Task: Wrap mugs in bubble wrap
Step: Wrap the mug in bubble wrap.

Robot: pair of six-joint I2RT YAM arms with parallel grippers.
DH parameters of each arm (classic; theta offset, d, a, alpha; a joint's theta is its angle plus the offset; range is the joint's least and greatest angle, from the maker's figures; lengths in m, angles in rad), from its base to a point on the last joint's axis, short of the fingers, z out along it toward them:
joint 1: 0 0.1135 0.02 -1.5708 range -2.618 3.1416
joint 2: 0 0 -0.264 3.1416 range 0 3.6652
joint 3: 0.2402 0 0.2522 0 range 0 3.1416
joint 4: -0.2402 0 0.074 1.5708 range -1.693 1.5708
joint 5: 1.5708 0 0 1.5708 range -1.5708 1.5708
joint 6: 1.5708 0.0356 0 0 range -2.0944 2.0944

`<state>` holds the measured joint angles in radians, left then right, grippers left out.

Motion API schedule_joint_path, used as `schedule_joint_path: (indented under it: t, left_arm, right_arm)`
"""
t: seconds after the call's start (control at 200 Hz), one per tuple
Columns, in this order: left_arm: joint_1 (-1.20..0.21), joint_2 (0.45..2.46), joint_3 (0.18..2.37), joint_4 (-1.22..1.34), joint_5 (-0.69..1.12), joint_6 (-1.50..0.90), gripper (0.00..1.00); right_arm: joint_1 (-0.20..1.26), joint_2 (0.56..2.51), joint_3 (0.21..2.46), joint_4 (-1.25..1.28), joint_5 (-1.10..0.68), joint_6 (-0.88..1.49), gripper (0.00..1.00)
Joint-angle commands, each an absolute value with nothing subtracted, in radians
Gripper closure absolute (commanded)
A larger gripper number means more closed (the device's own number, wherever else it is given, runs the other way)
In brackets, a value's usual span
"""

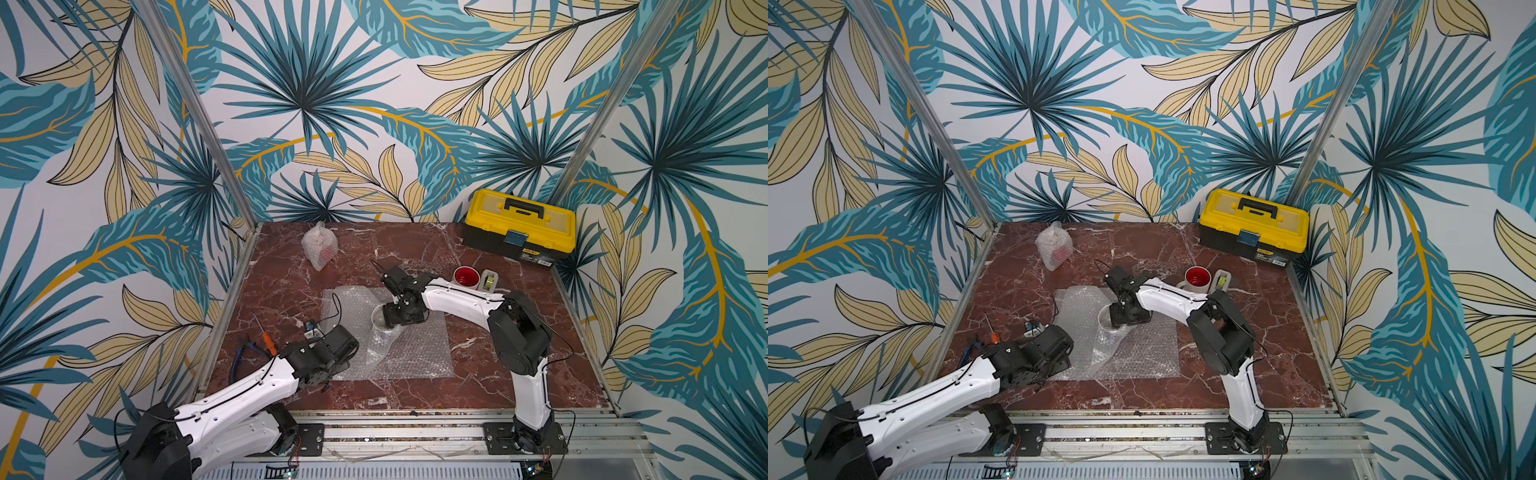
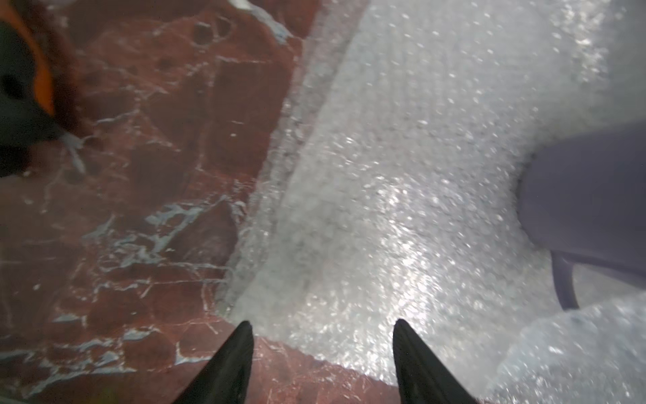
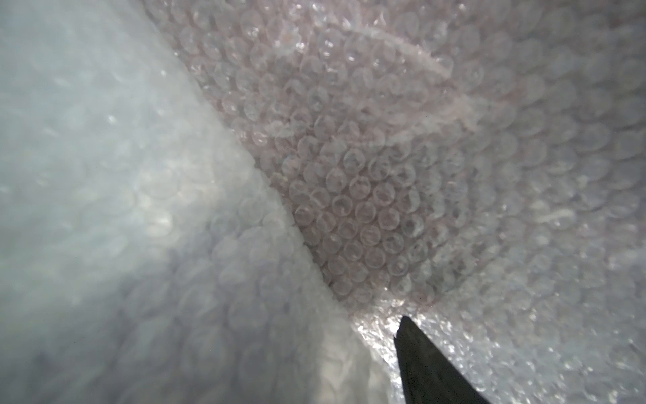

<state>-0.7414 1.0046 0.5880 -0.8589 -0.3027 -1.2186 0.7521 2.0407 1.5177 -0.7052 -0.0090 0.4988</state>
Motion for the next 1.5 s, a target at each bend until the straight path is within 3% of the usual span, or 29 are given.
schedule_joint_path:
  t: [0.0,0.155,0.355,0.511,0.976,1.046,1.162,1.252,1.337,1.492]
  left_arm:
    - [-0.677,0.999,0.558,-0.92,-0.309,-1.206,0.24]
    - [-0.629,1.01,0.543,-0.842,-0.238,-1.135,0.22]
    - [-0.613,1.066,0.508,-0.759,-0.174,-1.126,0.41]
    - [-0.612,1.106,0.516,-0.759,-0.158,-1.117,0.47]
    - [-0.612,1.14,0.556,-0.752,-0.118,-1.09,0.86]
    - [-0.612,1.14,0.561,-0.755,-0.117,-1.082,0.82]
    - [-0.612,1.126,0.565,-0.785,-0.137,-1.09,0.53]
    - [-0.611,1.134,0.561,-0.801,-0.172,-1.095,0.37]
    - [-0.611,1.152,0.558,-0.799,-0.19,-1.104,0.35]
    - [-0.608,1.199,0.574,-0.789,-0.189,-1.079,0.47]
  right_arm:
    - [0.758,2.086,1.503,-0.76,-0.011,0.474,0.29]
    - [0.758,2.093,1.514,-0.764,-0.013,0.467,0.29]
    - [0.758,2.091,1.518,-0.768,-0.014,0.471,0.29]
    - [0.758,2.092,1.517,-0.765,-0.014,0.469,0.3]
    - [0.758,2.094,1.509,-0.758,-0.015,0.473,0.3]
    - [0.758,2.093,1.506,-0.758,-0.014,0.474,0.3]
    - [0.758,2.092,1.505,-0.755,-0.015,0.475,0.29]
    - [0.758,2.092,1.505,-0.757,-0.016,0.474,0.3]
    - [0.758,2.091,1.506,-0.758,-0.017,0.473,0.3]
    - [0.758,2.095,1.509,-0.761,-0.018,0.47,0.29]
